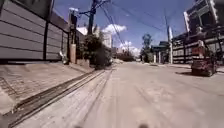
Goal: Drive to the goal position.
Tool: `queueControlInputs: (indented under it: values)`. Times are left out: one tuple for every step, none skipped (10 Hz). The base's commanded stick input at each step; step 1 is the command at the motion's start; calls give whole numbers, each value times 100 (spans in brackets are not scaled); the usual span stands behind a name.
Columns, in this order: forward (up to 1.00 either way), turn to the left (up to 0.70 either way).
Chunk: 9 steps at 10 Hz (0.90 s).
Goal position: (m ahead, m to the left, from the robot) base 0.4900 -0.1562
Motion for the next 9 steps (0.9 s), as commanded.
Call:
queueControlInputs:
  values:
    - [100, 0]
    - [100, 0]
    - [100, 0]
    - [100, 0]
    - [100, 0]
    - [100, 0]
    - [100, -23]
    - [100, -27]
    - [100, -27]
